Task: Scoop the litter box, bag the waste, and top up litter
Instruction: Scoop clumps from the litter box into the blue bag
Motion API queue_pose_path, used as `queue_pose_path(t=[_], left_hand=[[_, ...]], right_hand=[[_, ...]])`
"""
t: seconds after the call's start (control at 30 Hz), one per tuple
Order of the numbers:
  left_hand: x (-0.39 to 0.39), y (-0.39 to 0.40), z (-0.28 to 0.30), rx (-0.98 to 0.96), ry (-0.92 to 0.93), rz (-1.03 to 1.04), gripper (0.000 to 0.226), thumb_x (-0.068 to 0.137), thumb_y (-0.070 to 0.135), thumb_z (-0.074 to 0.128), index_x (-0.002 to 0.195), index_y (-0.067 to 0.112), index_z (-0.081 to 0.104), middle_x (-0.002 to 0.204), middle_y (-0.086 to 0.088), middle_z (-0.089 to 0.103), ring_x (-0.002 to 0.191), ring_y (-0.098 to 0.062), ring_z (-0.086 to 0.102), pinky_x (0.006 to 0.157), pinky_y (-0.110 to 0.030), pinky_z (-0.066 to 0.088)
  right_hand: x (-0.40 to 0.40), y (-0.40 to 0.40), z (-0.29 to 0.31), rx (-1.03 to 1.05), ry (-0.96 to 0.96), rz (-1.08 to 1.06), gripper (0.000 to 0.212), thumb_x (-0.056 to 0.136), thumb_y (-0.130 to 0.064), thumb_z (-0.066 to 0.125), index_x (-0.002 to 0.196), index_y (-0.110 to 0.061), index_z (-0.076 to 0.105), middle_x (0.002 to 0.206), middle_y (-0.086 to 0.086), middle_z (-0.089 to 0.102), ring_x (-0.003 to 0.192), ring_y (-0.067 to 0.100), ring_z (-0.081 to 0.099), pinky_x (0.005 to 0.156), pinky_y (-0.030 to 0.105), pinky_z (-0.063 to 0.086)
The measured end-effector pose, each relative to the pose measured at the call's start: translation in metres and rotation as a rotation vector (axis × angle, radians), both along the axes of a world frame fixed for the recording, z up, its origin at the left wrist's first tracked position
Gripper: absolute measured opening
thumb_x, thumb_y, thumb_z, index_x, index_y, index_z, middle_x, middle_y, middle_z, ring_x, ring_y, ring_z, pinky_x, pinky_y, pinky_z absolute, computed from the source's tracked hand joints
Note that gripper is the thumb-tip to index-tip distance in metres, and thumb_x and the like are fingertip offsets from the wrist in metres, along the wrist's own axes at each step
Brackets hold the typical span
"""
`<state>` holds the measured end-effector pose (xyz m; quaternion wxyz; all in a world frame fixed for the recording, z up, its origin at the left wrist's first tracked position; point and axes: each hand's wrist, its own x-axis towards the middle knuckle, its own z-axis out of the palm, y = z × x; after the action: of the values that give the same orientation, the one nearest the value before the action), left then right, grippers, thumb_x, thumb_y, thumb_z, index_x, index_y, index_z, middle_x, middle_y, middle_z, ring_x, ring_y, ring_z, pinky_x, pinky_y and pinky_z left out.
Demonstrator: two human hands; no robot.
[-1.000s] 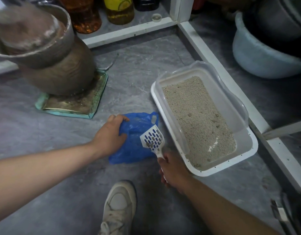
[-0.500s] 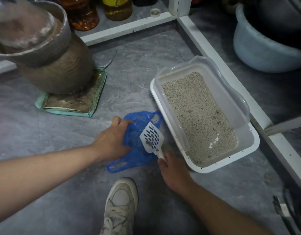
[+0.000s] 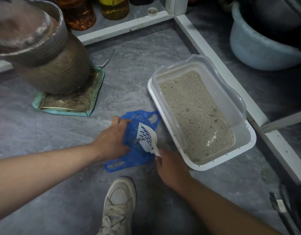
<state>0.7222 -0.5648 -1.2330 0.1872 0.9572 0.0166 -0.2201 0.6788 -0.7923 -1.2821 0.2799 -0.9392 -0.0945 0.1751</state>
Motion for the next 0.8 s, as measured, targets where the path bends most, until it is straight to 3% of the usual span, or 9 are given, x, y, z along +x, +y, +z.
queue_pose_path(t=[0.2, 0.37, 0.6, 0.8], left_hand=[[0.0002, -0.0015, 0.0004, 0.003, 0.007, 0.002, 0.094, 0.069, 0.026, 0.075, 0.148, 0.026, 0.025, 0.126, 0.008, 0.024, 0.083, -0.018, 0.057, 0.074, -0.035, 0.053], [-0.0003, -0.0021, -0.0005, 0.013, 0.013, -0.003, 0.094, 0.069, 0.026, 0.075, 0.149, 0.025, 0.024, 0.127, 0.006, 0.024, 0.084, -0.019, 0.058, 0.074, -0.035, 0.052], [0.0009, -0.0047, -0.0012, 0.011, 0.016, -0.009, 0.093, 0.069, 0.025, 0.074, 0.149, 0.025, 0.025, 0.126, 0.006, 0.025, 0.078, -0.016, 0.057, 0.065, -0.028, 0.047], [0.0013, -0.0057, -0.0017, 0.018, 0.017, -0.013, 0.094, 0.069, 0.026, 0.076, 0.148, 0.025, 0.026, 0.127, 0.005, 0.026, 0.082, -0.018, 0.059, 0.069, -0.032, 0.052]], right_hand=[[-0.0027, -0.0011, 0.0014, -0.044, -0.130, 0.038, 0.024, 0.101, -0.033, 0.049, 0.115, -0.017, 0.061, 0.100, 0.002, 0.068, 0.092, 0.019, 0.067, 0.078, 0.027, 0.048], [-0.0054, -0.0043, 0.0020, -0.124, -0.178, 0.091, 0.019, 0.100, -0.030, 0.052, 0.109, -0.018, 0.063, 0.097, 0.001, 0.071, 0.088, 0.018, 0.071, 0.074, 0.028, 0.052], [-0.0064, -0.0059, 0.0039, -0.171, -0.208, 0.116, 0.016, 0.097, -0.025, 0.059, 0.107, -0.015, 0.066, 0.092, 0.002, 0.072, 0.079, 0.019, 0.073, 0.065, 0.032, 0.057], [-0.0073, -0.0075, 0.0048, -0.180, -0.208, 0.098, 0.009, 0.090, -0.022, 0.070, 0.095, -0.015, 0.068, 0.079, 0.002, 0.072, 0.066, 0.017, 0.072, 0.055, 0.030, 0.057]])
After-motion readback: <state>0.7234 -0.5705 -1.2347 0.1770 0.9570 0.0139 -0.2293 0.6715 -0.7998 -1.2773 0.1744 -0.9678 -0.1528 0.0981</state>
